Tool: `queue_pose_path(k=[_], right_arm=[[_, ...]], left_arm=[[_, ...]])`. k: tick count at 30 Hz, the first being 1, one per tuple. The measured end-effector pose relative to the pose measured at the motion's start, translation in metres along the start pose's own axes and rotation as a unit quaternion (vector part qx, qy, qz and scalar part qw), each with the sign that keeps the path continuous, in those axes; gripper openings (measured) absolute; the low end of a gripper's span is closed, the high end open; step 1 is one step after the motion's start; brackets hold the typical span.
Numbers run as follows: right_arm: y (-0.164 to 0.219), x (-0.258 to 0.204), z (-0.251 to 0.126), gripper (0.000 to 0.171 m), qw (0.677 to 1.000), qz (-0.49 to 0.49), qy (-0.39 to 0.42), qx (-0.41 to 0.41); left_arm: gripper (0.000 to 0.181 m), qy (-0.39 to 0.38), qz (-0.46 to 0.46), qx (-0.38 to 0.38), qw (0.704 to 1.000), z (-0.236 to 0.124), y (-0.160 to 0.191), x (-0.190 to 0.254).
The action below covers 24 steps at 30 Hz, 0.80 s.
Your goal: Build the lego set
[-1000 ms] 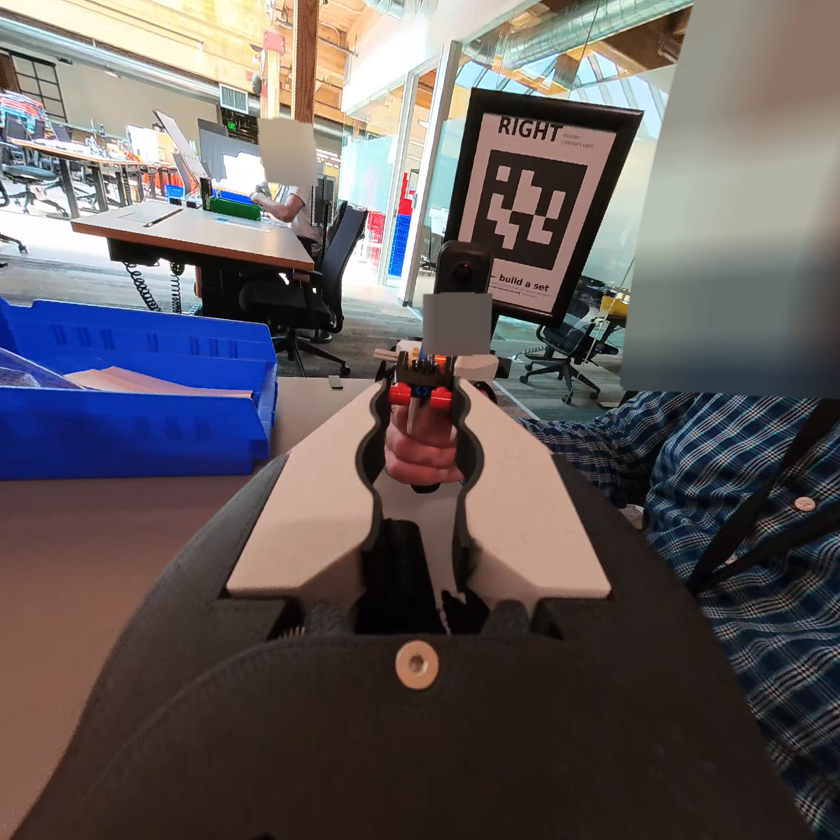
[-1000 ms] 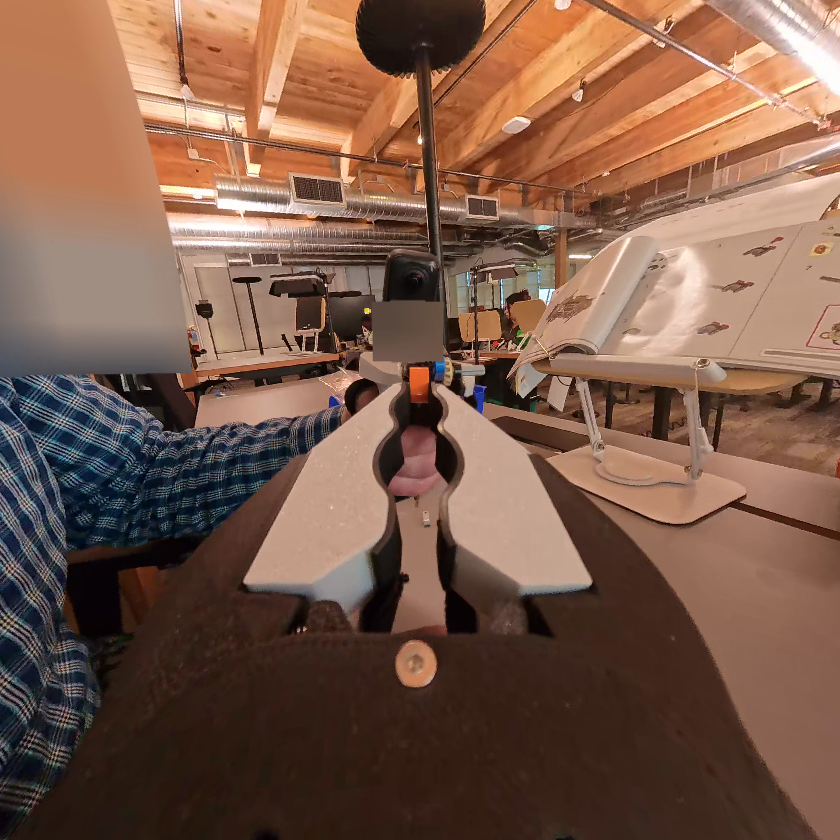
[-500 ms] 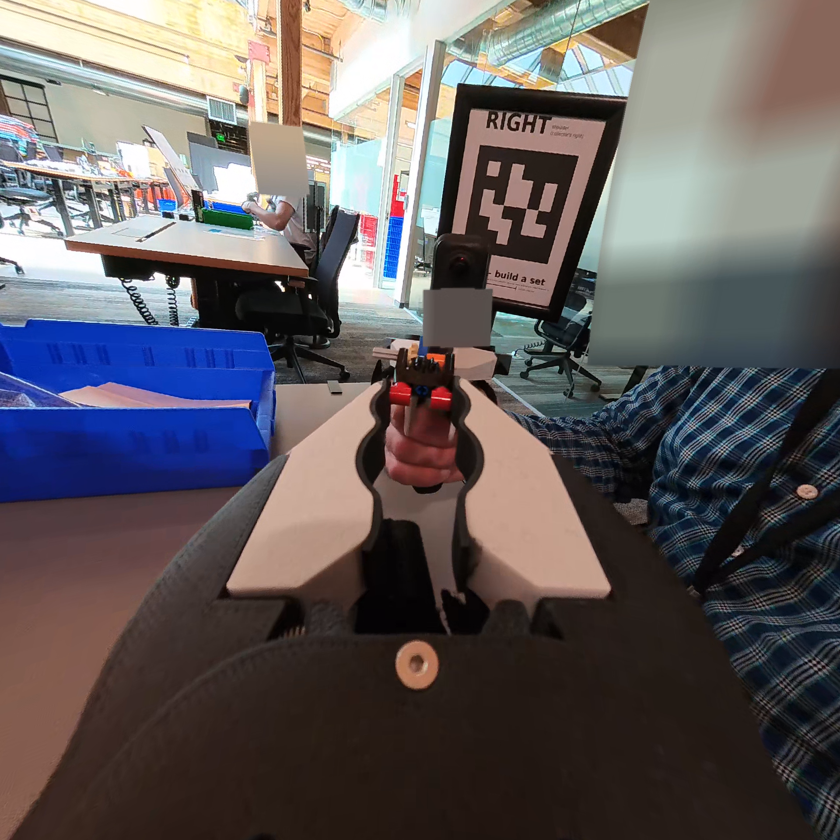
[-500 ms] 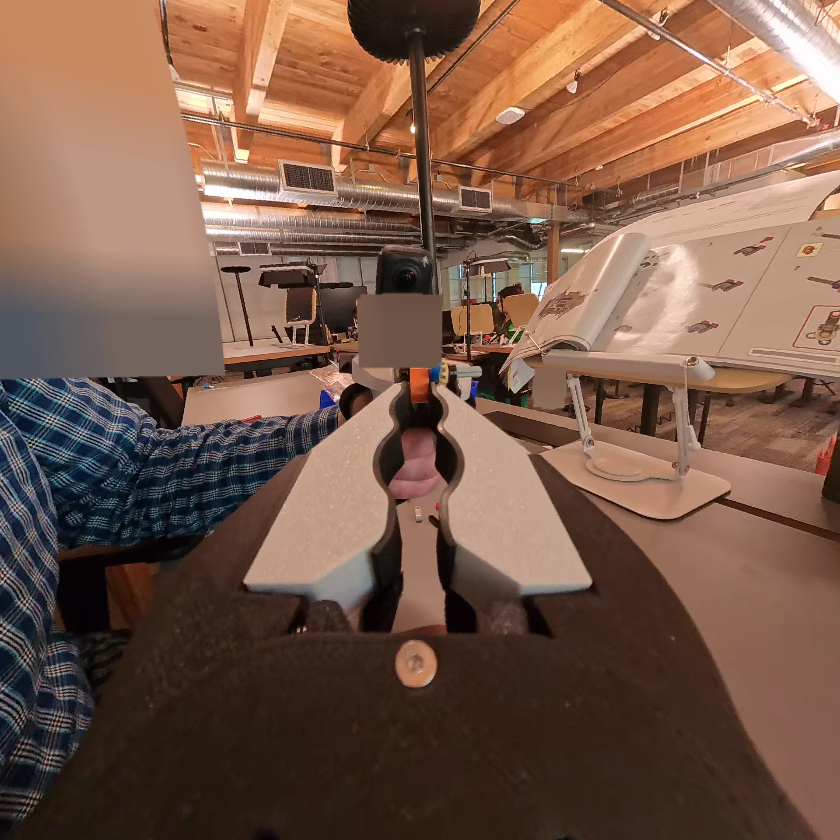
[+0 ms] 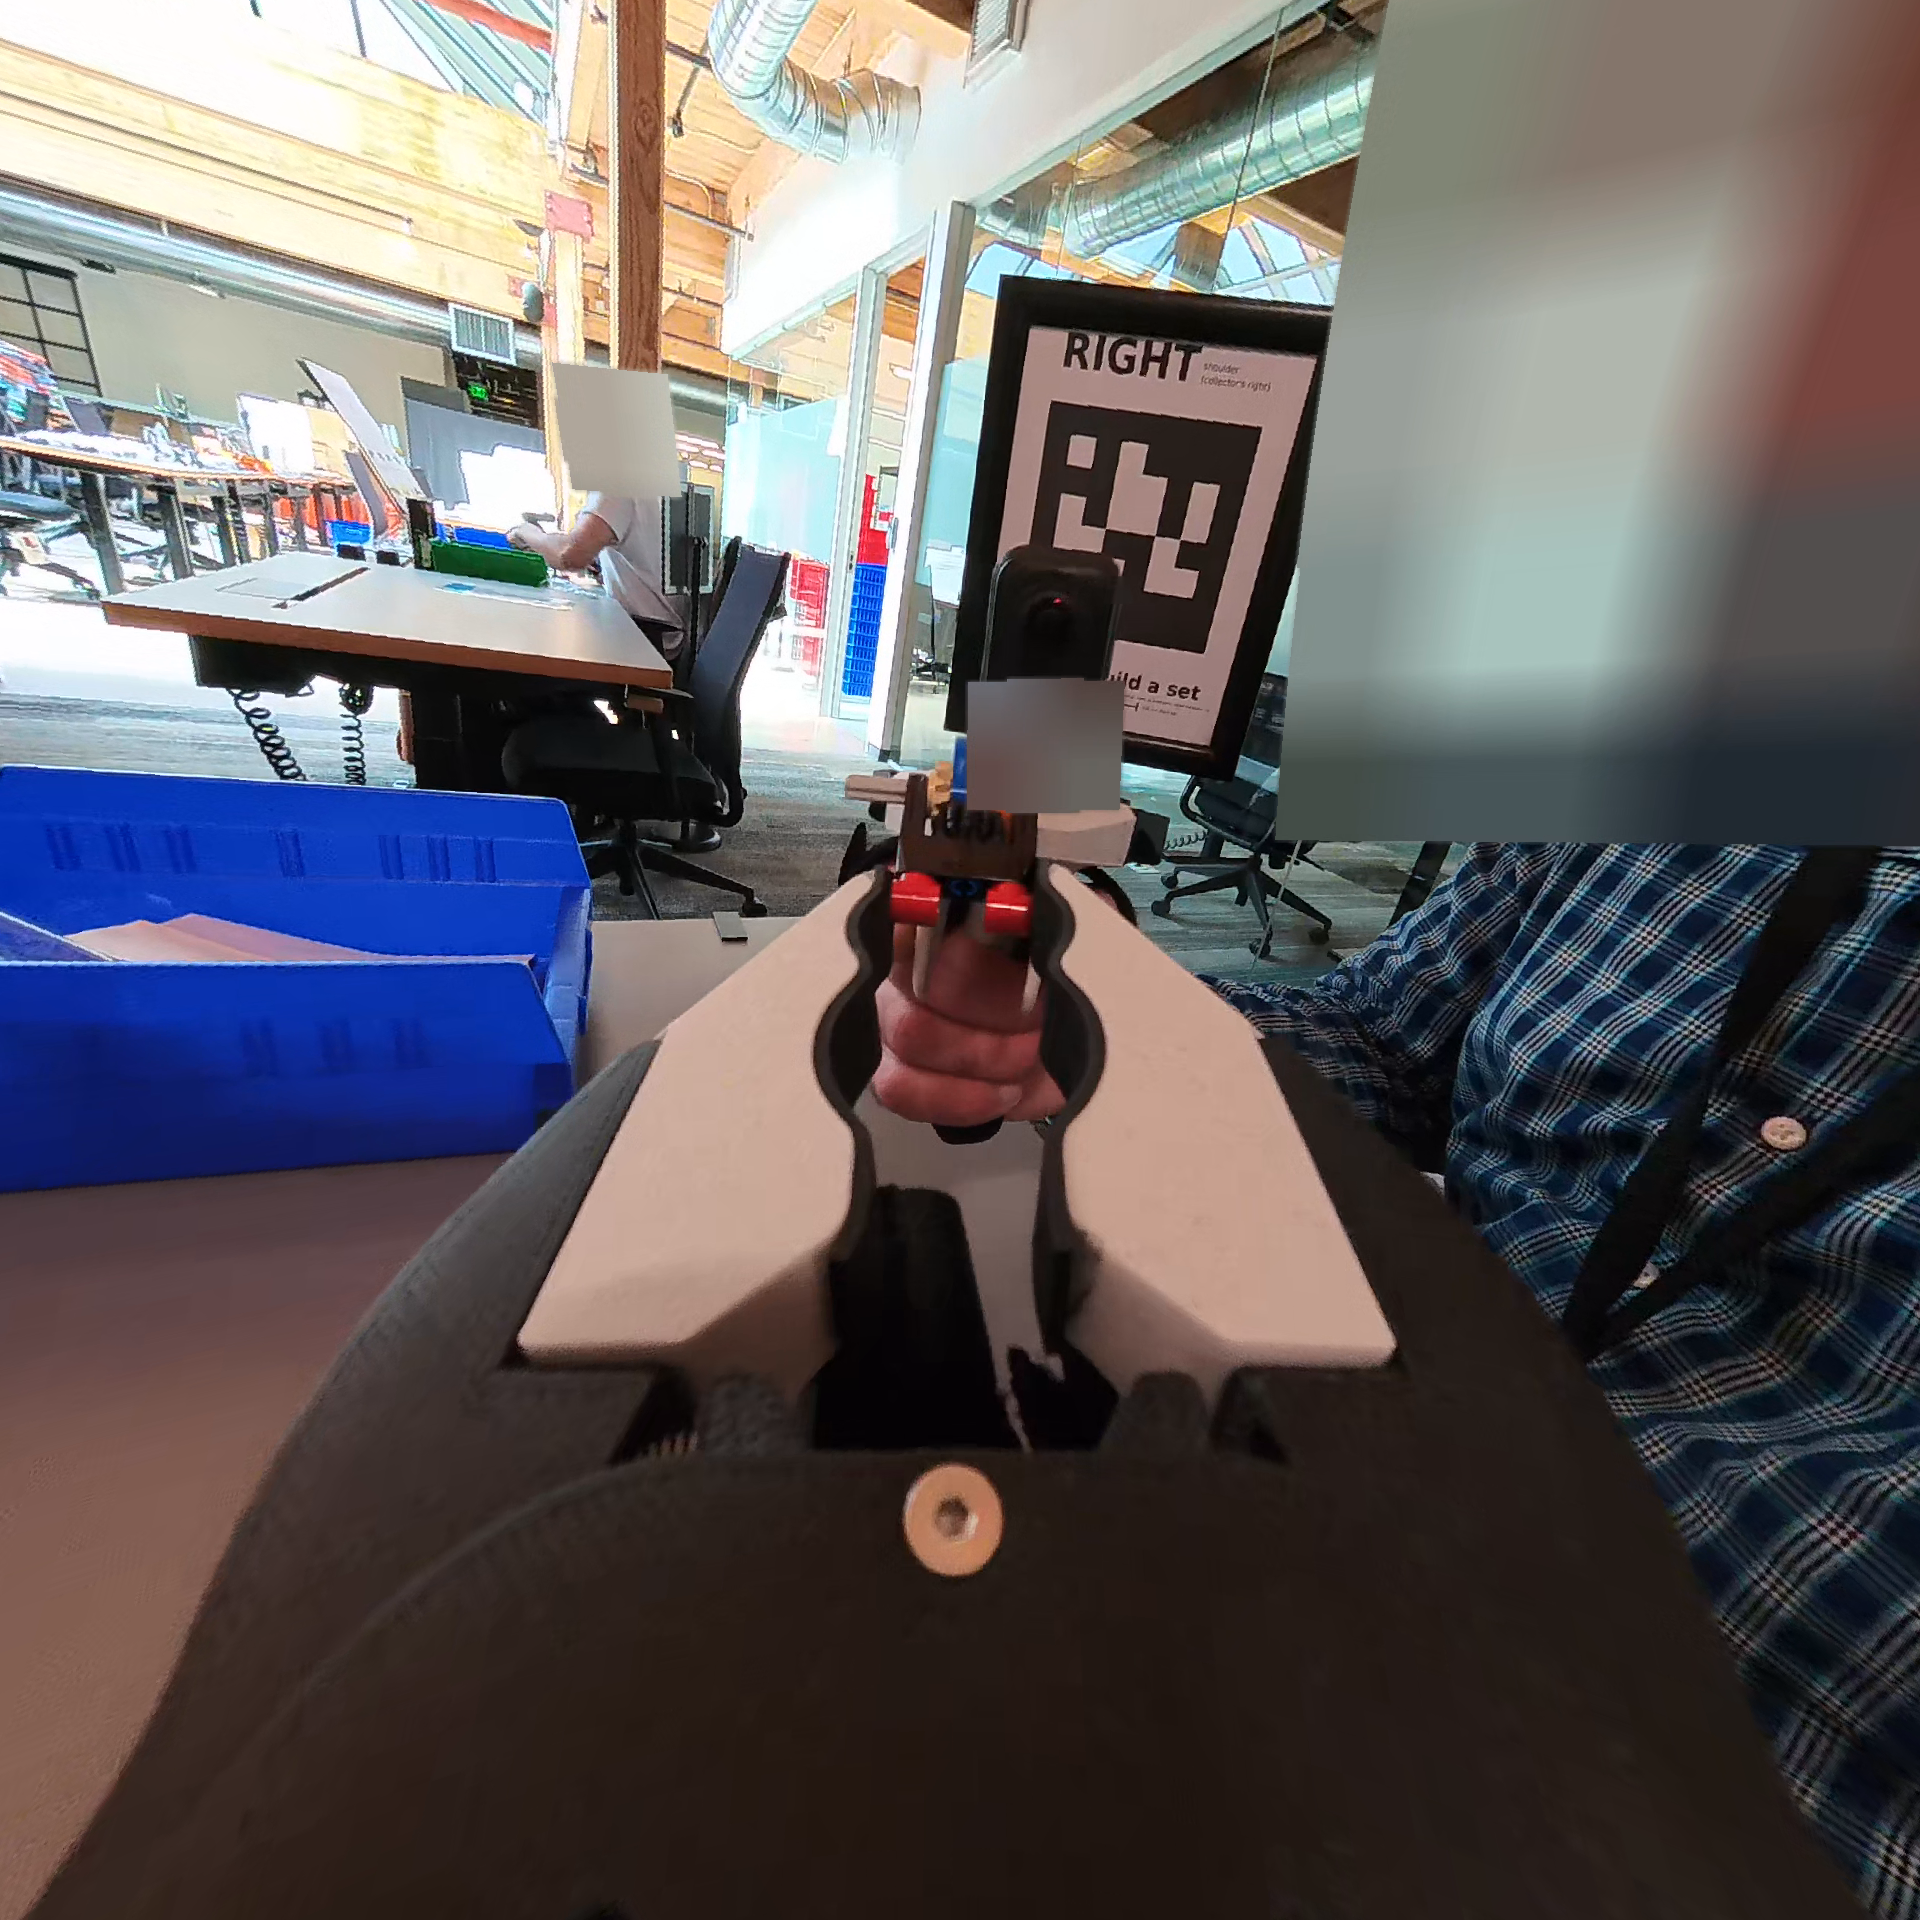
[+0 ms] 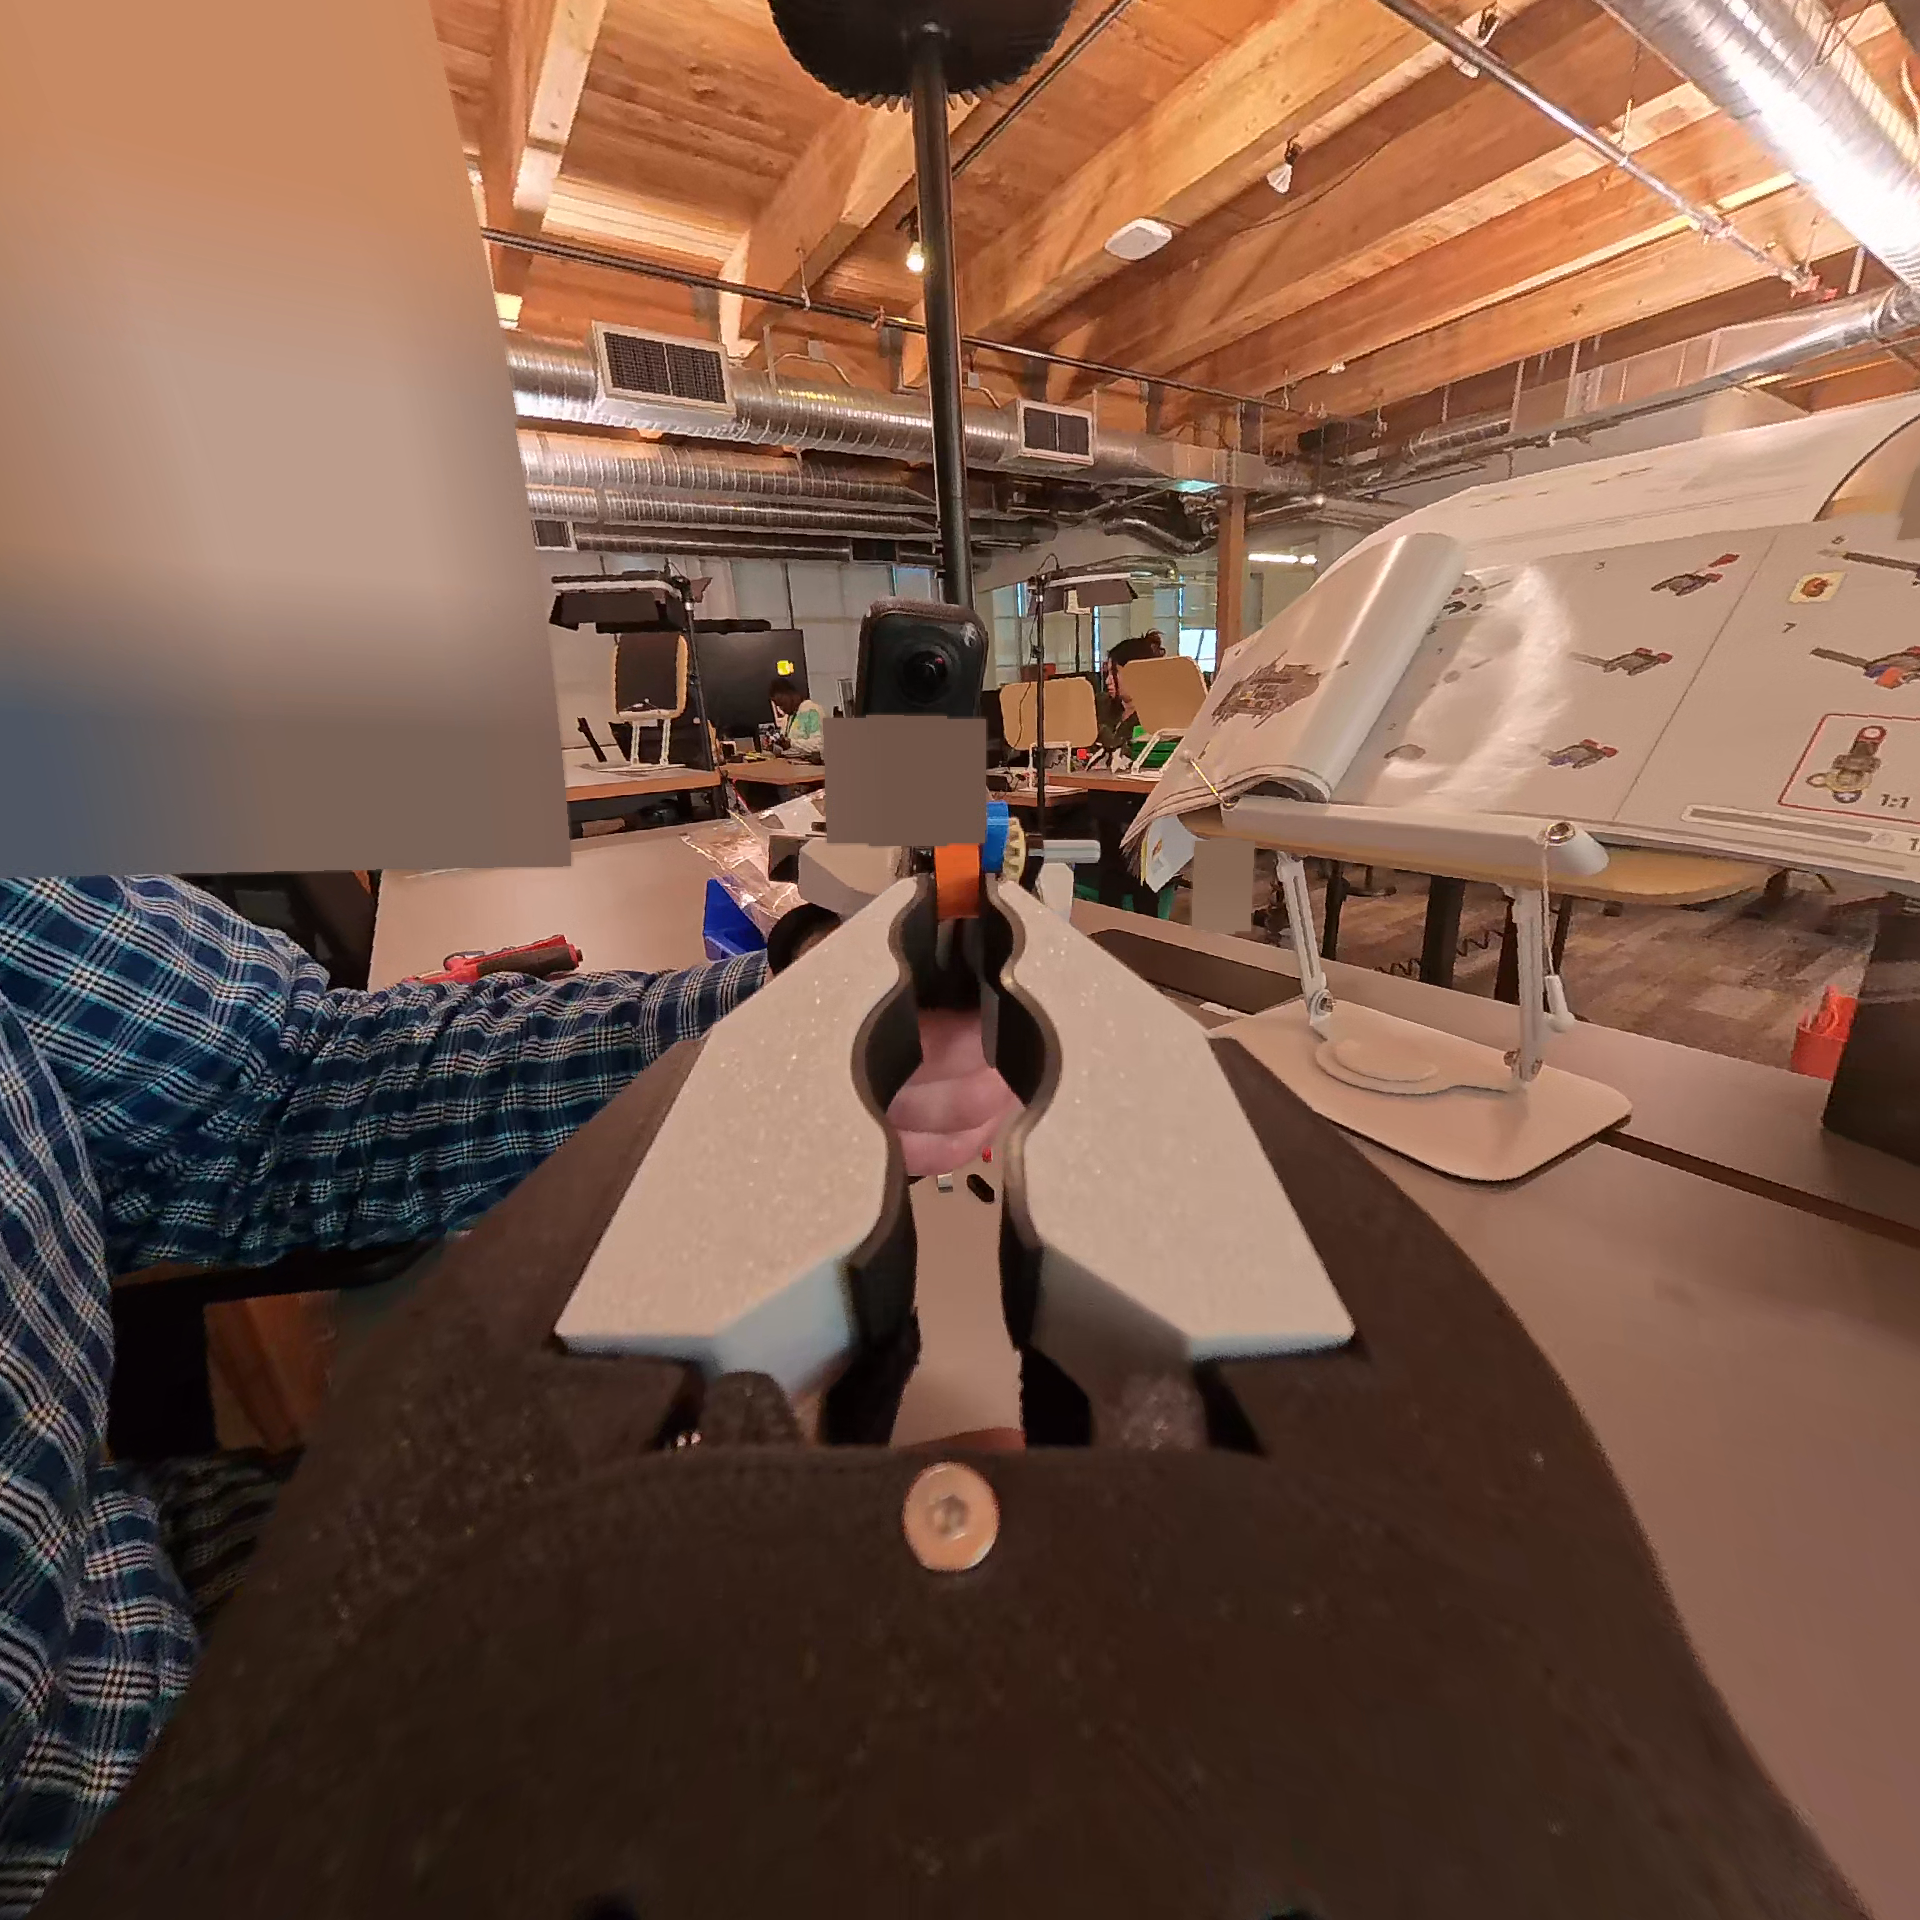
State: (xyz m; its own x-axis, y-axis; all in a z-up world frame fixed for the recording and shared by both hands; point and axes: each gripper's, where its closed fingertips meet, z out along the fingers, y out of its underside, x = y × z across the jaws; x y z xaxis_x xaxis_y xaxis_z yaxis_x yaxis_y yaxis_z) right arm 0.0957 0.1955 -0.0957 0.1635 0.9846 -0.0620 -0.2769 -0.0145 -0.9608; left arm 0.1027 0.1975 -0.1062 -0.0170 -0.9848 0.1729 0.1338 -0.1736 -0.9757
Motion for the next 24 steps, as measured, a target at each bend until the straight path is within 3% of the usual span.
queue_pose_path(k=[6, 16, 24], right_arm=[[0.004, 0.000, 0.001, 0.004, 0.999, -0.009, 0.003, -0.034], [0.043, -0.008, -0.010, 0.005, 0.989, -0.017, -0.023, -0.144], [0.052, -0.022, -0.011, 0.005, 0.982, -0.003, -0.035, -0.187]], left_arm=[[0.025, -0.009, 0.018, -0.022, 1.000, -0.002, 0.003, -0.002], [0.025, -0.039, 0.063, -0.151, 0.986, -0.012, 0.041, 0.000], [0.025, -0.051, 0.003, -0.101, 0.994, -0.014, 0.053, 0.015]])
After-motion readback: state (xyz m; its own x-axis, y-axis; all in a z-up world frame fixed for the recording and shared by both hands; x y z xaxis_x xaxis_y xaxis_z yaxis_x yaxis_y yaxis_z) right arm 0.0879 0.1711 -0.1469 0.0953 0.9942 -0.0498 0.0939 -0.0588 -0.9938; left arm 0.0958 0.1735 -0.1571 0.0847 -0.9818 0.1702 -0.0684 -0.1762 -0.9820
